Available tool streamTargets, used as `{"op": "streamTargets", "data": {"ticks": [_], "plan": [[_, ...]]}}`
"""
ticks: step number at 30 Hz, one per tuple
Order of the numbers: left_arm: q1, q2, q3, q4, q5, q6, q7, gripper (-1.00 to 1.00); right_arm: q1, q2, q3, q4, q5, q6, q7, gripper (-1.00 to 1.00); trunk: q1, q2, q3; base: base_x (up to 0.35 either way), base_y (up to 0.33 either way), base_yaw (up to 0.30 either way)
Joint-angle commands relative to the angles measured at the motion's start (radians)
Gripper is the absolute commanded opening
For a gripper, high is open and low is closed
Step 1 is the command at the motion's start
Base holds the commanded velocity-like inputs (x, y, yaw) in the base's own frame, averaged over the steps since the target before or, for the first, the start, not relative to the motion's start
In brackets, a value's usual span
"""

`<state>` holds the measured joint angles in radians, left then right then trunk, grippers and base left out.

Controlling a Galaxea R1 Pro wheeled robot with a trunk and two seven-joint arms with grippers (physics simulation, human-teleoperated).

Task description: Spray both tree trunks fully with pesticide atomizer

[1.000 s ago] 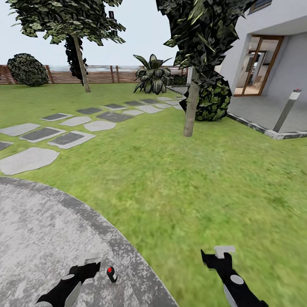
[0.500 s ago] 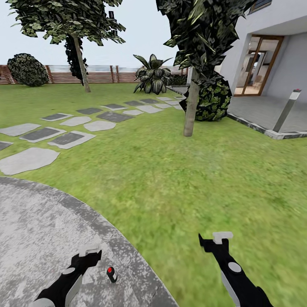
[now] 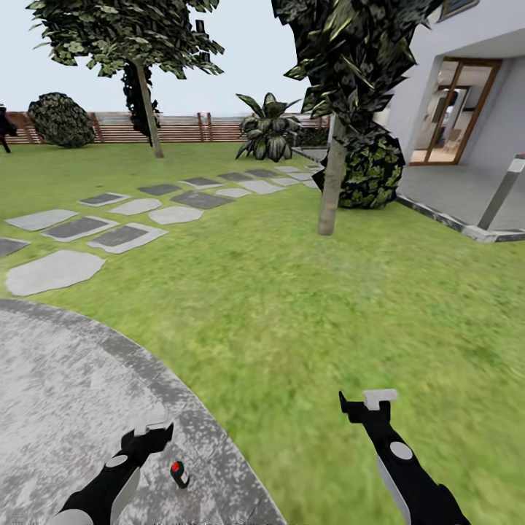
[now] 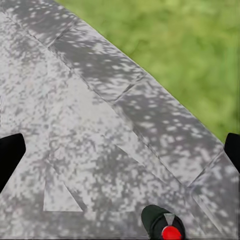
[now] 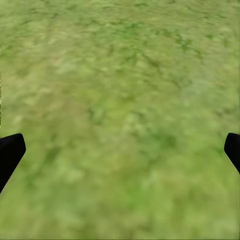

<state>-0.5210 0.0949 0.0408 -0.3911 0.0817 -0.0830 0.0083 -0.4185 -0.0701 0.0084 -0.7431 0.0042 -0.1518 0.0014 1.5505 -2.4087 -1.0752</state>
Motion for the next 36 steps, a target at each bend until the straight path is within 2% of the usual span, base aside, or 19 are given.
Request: {"op": "streamTargets", "data": {"ticks": [1,10,17,25,36], "plan": [[0.000,0.000,-0.001,0.000,0.009,-0.003,0.001,1.00,0.000,0.000,0.001,0.001,0.000,-0.003,0.000,1.00,0.000,0.000,0.000,-0.087,-0.266,0.235],[0.001,0.000,-0.001,-0.006,0.009,-0.003,0.001,1.00,0.000,0.000,0.001,0.001,0.000,-0.003,0.000,1.00,0.000,0.000,0.005,-0.145,-0.258,0.252],[0.002,-0.001,-0.001,-0.009,0.009,-0.003,0.001,1.00,0.000,0.000,0.001,0.001,0.000,-0.003,0.000,1.00,0.000,0.000,0.008,-0.013,-0.032,0.223],[0.002,-0.001,-0.001,-0.009,0.009,-0.003,0.002,1.00,0.000,0.000,-0.001,0.001,0.000,-0.003,0.000,1.00,0.000,0.000,0.009,-0.004,-0.013,0.035],[0.003,-0.001,-0.001,-0.009,0.009,-0.016,0.002,1.00,0.000,0.000,-0.001,0.001,0.000,-0.003,0.000,1.00,0.000,0.000,0.009,-0.058,-0.157,0.001]]}}
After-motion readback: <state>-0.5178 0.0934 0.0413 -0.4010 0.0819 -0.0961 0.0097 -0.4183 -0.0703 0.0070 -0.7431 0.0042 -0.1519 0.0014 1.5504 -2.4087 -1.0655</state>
